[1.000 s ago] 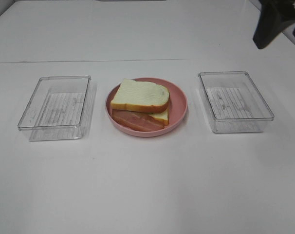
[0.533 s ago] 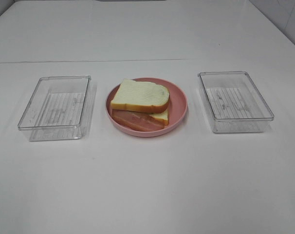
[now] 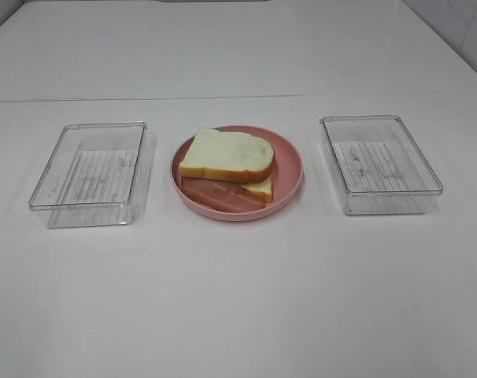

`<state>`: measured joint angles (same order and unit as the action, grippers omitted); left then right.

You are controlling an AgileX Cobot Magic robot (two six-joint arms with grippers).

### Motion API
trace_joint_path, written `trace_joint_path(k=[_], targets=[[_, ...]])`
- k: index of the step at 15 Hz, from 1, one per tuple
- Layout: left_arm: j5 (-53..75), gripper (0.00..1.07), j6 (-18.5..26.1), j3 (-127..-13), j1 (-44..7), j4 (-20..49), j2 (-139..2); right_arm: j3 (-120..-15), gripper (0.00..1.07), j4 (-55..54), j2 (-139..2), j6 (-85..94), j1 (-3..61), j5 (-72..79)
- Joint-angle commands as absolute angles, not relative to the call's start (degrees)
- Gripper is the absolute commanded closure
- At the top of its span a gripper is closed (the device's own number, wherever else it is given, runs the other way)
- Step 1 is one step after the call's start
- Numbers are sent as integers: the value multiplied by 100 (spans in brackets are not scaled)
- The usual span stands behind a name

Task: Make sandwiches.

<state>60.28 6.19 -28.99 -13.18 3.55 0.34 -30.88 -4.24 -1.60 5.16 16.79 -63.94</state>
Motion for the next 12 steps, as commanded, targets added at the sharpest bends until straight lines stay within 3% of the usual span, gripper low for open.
trace_joint_path(k=[1,12], targets=[[5964,30,579,-2871,-1329,401,149,-2899,39,-544,120,682,1679,-6096],[5959,30,579,-2871,-1329,418,149,-2899,39,-550,69,653,1644,-6096]])
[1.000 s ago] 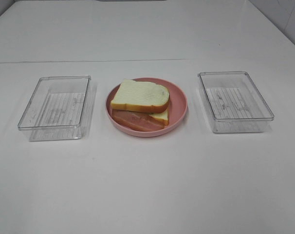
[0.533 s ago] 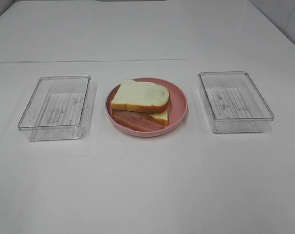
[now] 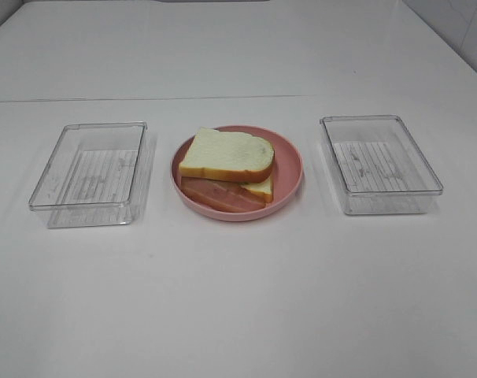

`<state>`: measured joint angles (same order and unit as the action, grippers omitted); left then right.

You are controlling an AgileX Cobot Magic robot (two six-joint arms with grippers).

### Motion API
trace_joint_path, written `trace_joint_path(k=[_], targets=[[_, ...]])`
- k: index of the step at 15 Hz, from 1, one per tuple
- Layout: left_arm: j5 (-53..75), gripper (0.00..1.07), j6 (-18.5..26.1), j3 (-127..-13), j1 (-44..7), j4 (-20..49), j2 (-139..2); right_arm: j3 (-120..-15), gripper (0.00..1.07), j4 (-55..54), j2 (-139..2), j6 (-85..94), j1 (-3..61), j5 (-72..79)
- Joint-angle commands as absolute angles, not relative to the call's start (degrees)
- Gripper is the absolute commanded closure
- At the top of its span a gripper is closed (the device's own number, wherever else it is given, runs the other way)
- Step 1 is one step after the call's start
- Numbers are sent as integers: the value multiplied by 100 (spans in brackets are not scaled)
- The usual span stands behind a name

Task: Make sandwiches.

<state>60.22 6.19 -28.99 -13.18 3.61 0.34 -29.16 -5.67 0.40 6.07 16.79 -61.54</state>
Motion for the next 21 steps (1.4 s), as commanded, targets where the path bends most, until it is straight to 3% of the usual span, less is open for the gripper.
trace_joint_path(k=[1,2,3,7,21], targets=[[5959,30,579,-2871,-1329,418,149,-2899,39,-550,69,653,1576,-6096],[5959,30,584,-2871,-1283,413,149,-2899,39,-550,69,653,1295,-6096],[5959,30,584,-2871,-716,413,149,-2899,39,-550,74,653,642,-6096],[5959,30,584,-2871,206,413,160,-2899,39,-544,80,653,206,-6096],[5959,30,584,-2871,223,413,149,-2899,39,-561,120,653,206,-6096]])
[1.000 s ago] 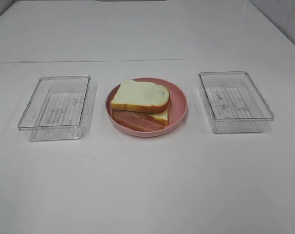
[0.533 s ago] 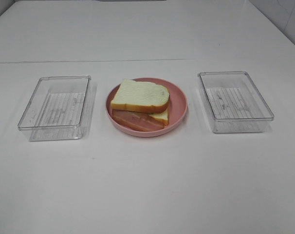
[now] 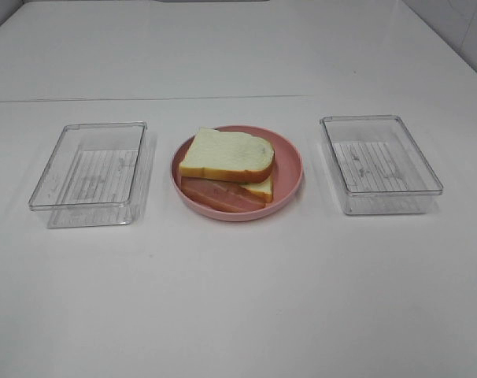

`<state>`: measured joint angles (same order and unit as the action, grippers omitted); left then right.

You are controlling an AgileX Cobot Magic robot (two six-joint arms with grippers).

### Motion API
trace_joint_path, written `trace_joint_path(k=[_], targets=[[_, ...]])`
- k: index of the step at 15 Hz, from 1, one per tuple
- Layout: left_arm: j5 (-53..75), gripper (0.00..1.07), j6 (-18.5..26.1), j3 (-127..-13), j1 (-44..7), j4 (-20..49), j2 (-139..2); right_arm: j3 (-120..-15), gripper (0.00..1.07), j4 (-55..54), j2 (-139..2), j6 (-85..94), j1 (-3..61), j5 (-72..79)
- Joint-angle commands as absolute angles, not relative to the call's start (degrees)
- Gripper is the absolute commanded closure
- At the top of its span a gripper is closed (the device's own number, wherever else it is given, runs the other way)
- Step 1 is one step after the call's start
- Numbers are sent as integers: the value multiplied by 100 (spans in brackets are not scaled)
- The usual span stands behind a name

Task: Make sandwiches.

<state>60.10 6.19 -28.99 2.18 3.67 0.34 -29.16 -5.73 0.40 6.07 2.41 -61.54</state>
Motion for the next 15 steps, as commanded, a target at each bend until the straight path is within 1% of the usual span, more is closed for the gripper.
trace_joint_path(k=[1,15], targets=[[5959,30,584,-2871,223,413,149,-2899,39,-561,120,653,206,-6096],[5959,30,584,-2871,223,413,149,-2899,39,-561,120,653,206,-6096]])
